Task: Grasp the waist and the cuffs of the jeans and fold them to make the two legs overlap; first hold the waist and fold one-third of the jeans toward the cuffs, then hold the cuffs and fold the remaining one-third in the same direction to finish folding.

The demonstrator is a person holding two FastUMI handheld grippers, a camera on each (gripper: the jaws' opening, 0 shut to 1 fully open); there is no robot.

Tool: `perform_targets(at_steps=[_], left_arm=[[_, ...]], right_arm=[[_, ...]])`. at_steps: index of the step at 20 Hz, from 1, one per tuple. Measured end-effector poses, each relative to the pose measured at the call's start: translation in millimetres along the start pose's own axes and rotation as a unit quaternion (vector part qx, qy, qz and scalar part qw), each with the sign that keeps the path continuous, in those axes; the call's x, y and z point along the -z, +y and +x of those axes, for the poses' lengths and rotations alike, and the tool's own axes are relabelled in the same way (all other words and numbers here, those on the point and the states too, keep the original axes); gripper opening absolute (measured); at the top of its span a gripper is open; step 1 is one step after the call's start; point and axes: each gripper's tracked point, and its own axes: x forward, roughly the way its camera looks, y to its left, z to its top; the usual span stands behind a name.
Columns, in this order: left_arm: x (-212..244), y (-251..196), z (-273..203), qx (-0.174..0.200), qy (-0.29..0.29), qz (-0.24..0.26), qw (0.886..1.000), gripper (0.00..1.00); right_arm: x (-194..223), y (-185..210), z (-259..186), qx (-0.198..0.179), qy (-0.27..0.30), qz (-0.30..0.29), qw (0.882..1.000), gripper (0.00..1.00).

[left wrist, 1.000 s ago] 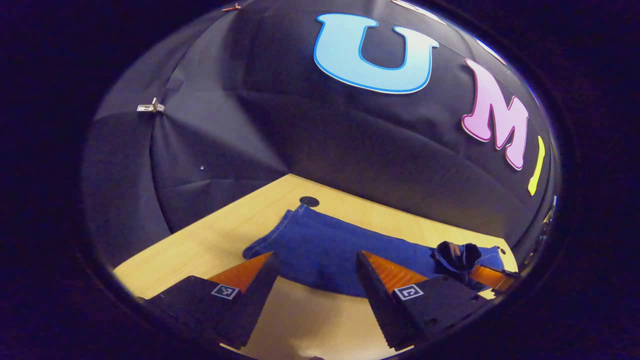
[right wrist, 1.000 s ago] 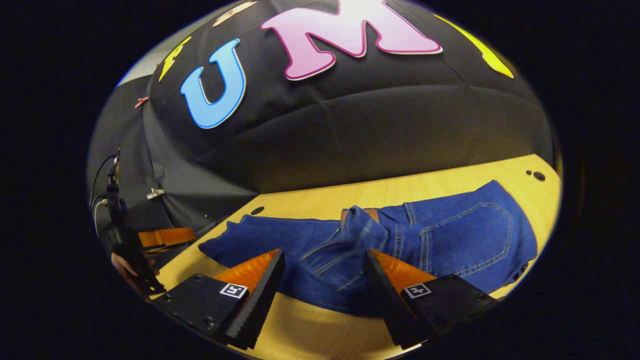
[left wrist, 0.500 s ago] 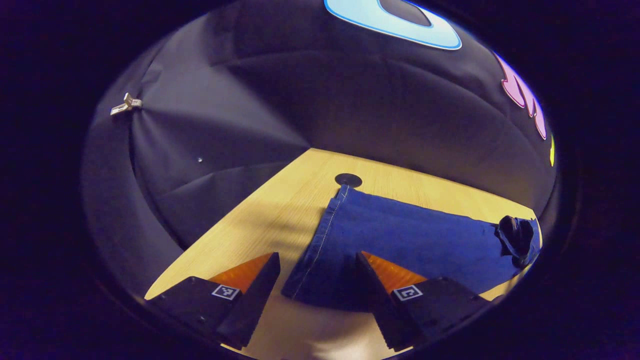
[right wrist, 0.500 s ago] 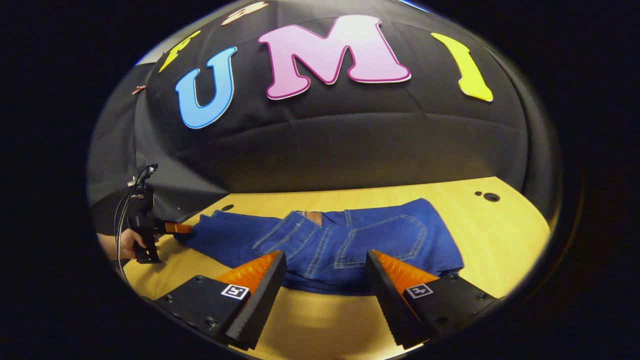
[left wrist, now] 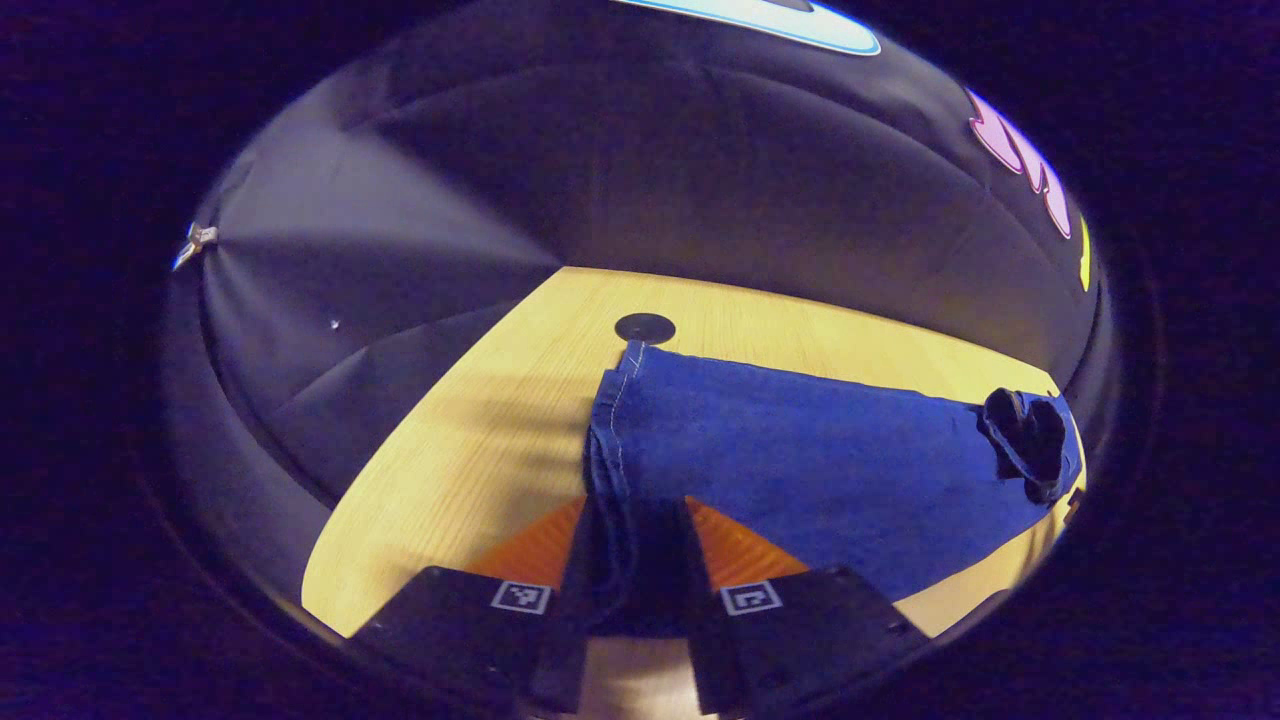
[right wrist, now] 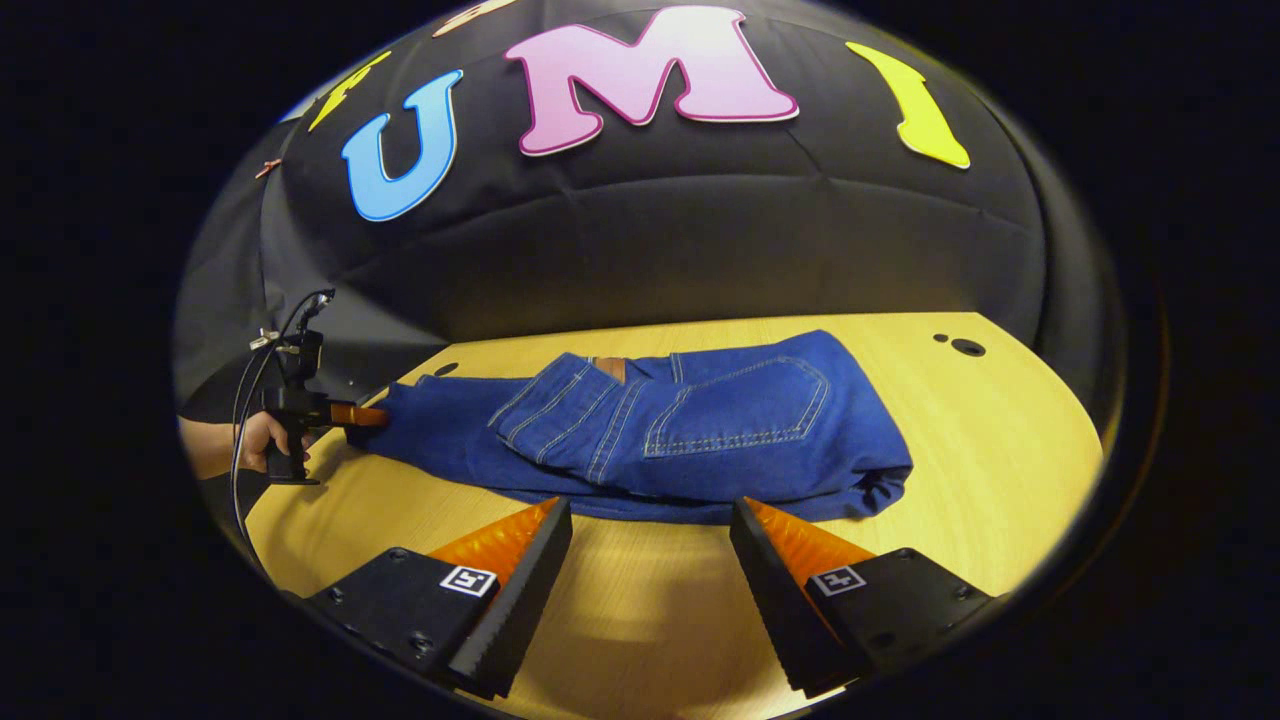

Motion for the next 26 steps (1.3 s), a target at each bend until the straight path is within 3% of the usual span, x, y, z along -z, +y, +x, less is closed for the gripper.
perform_targets(at_steps=[2, 4, 9, 15, 21, 26], left_arm=[[0.5, -3.4, 0.0, 0.003, -0.002, -0.001, 1.0, 0.2], [1.4, -2.4, 1.6, 0.006, -0.004, -0.003, 1.0, 0.07], [-16.6, -3.8, -12.9, -0.003, -0.04, -0.007, 0.999, 0.06], [-56.6, -49.0, -66.2, 0.008, -0.074, 0.002, 0.997, 0.06], [-86.0, -156.6, -122.1, 0.032, -0.067, 0.009, 0.997, 0.06], [-129.6, -269.3, -160.0, 0.081, -0.069, 0.012, 0.994, 0.06]], right_arm=[[3.2, 1.7, 0.4, -0.002, 0.005, -0.003, 1.0, 0.98], [4.5, 0.6, 0.7, -0.001, 0.004, -0.008, 1.0, 0.98], [-2.1, -5.9, -0.8, 0.007, -0.002, -0.006, 1.0, 0.97], [-18.3, -36.9, -9.2, 0.047, -0.024, -0.021, 0.998, 0.98], [-40.9, -83.5, -30.6, 0.101, -0.025, -0.012, 0.995, 0.98], [-64.4, -125.2, -73.4, 0.133, -0.034, -0.019, 0.99, 0.97]])
